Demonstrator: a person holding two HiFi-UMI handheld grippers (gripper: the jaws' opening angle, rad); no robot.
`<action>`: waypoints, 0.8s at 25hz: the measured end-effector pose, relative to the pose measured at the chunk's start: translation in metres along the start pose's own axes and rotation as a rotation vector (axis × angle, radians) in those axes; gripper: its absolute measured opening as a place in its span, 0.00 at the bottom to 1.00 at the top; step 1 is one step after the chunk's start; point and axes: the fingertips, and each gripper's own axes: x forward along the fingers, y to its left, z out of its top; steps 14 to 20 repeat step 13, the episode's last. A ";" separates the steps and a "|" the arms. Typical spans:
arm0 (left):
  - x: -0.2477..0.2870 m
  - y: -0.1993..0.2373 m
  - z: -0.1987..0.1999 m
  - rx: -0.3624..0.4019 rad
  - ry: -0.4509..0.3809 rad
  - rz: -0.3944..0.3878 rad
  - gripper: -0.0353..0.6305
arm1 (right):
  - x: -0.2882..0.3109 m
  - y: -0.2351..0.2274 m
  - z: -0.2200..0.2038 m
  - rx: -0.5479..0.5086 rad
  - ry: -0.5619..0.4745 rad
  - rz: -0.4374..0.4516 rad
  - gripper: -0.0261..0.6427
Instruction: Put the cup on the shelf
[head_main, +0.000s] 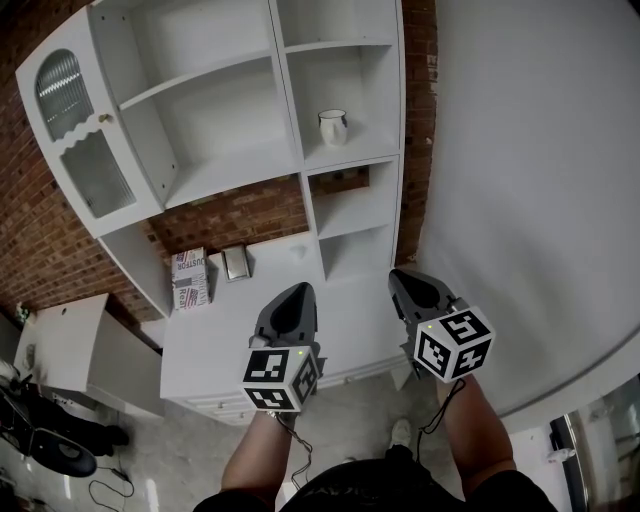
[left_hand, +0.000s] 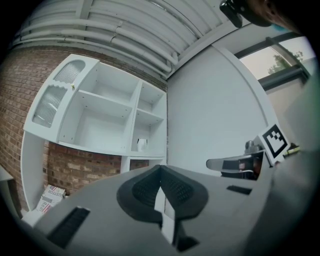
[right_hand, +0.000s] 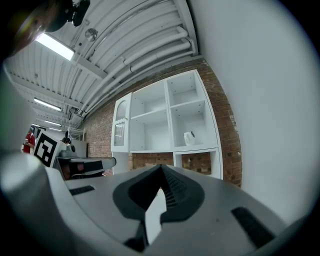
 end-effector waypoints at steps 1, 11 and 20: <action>0.000 0.000 0.000 0.000 -0.001 0.001 0.06 | 0.000 0.000 0.000 0.000 -0.001 0.001 0.04; -0.004 0.005 0.000 -0.007 0.001 0.000 0.06 | 0.003 0.006 0.002 -0.003 -0.003 0.006 0.04; -0.004 0.006 -0.002 -0.010 0.002 0.002 0.06 | 0.004 0.007 0.001 -0.004 -0.003 0.007 0.04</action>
